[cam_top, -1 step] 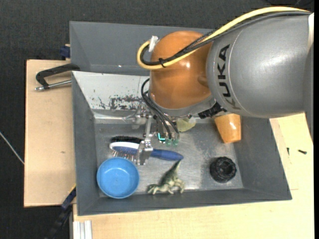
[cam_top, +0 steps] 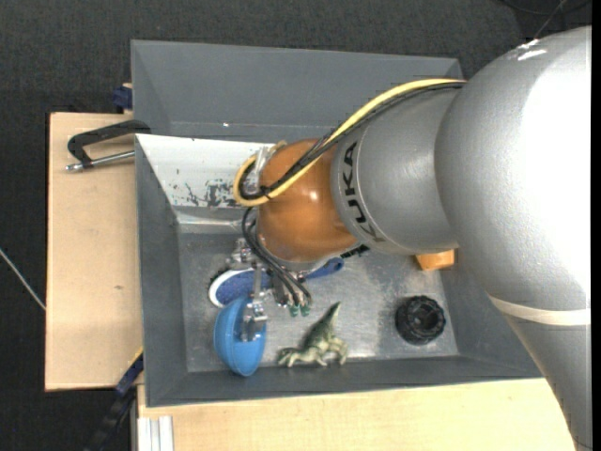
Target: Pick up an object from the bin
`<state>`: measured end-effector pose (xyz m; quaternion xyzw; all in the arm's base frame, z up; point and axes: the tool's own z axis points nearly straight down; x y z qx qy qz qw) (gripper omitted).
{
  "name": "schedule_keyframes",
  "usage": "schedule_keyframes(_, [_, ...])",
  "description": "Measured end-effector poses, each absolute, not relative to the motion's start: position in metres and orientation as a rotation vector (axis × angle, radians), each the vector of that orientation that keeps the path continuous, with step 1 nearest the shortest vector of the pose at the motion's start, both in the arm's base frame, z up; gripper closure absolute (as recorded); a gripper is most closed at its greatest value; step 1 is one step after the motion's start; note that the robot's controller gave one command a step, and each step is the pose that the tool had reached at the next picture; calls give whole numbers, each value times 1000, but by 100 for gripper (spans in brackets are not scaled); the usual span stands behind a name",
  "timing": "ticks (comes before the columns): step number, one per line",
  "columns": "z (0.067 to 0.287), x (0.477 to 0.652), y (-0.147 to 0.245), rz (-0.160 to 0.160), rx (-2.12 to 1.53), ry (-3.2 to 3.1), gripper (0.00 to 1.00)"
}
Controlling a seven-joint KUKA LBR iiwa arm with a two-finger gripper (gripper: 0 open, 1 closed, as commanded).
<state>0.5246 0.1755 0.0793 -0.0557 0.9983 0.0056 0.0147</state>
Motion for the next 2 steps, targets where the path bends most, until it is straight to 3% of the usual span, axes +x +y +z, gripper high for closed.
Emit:
schedule_keyframes(1, [84, 526, 176, 20, -172, 3104, 100])
schedule_keyframes(2, [235, 499, 196, 5, -590, 3075, 100])
